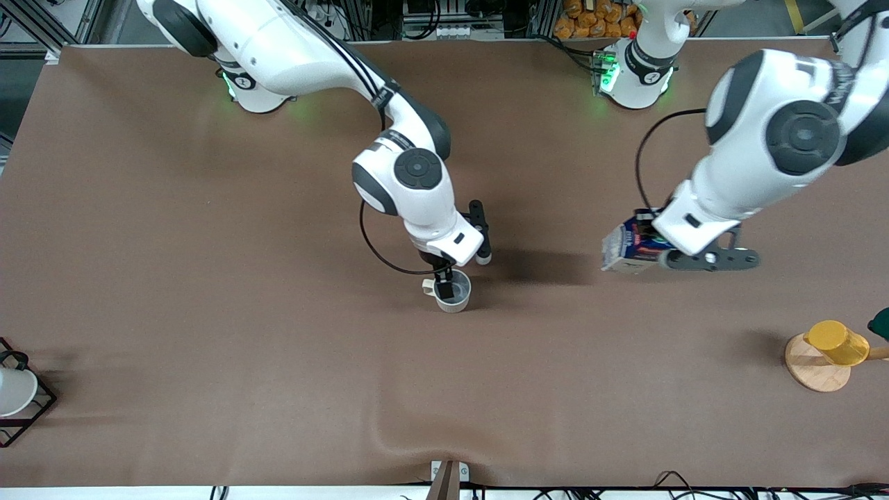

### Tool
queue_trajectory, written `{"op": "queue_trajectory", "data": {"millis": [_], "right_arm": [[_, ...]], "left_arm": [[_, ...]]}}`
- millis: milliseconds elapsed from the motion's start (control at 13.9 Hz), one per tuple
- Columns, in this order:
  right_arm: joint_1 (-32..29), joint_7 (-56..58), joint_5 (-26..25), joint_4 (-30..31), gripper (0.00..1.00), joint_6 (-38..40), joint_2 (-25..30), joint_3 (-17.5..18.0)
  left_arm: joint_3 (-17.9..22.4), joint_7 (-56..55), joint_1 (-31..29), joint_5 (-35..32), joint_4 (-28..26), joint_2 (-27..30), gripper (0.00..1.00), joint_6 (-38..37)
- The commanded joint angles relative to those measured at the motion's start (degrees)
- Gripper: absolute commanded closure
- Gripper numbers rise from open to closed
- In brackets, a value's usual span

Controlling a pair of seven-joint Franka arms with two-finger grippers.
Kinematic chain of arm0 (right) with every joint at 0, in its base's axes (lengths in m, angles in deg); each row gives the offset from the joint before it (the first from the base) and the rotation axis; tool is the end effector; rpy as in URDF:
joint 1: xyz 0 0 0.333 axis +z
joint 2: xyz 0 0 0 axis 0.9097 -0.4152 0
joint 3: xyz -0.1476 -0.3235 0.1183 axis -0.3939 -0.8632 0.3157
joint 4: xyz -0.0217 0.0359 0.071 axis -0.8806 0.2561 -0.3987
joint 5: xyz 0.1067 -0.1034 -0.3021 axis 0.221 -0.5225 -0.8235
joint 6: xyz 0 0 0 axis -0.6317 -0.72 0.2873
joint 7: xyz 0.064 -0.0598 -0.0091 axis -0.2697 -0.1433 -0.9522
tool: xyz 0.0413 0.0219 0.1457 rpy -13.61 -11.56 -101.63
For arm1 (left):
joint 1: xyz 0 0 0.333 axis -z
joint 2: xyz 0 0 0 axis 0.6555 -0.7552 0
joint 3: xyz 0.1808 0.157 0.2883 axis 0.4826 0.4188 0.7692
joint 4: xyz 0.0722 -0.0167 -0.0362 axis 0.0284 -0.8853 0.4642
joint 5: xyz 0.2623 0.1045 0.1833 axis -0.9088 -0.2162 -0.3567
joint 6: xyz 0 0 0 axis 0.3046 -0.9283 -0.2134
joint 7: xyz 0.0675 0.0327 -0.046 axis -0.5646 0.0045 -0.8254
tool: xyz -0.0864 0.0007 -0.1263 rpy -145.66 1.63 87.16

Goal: Place milk next to cup
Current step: 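Set the mug down, open the right gripper while the left gripper carries the carton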

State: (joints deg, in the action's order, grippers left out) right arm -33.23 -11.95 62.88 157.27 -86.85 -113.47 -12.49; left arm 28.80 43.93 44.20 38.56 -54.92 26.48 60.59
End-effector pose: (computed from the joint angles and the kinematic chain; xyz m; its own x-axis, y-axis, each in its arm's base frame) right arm 0.5776 0.4830 0.3628 -0.1039 0.9921 0.0707 0.9831 0.0917 0.1585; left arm 0.5392 -0.1771 0.5176 0.9933 -0.0089 -0.1154 -0.0147 -0.9987 -0.0498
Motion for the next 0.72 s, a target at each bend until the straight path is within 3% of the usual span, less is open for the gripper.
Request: {"op": "queue_trajectory", "data": {"millis": [0,288,649], "right_arm": [[-3.4,-0.5,1.6,2.0,0.0,5.7,6.1,0.9],[-15.8,-0.9,7.8,2.0,0.0,6.6,9.9,0.9],[-29.1,-1.3,8.3,4.2,0.0,10.8,15.0,0.9]], "left_arm": [[-0.3,-4.5,3.9,0.3,1.0,-1.7,0.56,-0.7],[-0.3,-9.3,10.8,0.3,7.6,-7.4,0.56,-0.6],[0.2,-17.7,19.9,0.0,11.8,-12.3,0.56,-0.3]]}}
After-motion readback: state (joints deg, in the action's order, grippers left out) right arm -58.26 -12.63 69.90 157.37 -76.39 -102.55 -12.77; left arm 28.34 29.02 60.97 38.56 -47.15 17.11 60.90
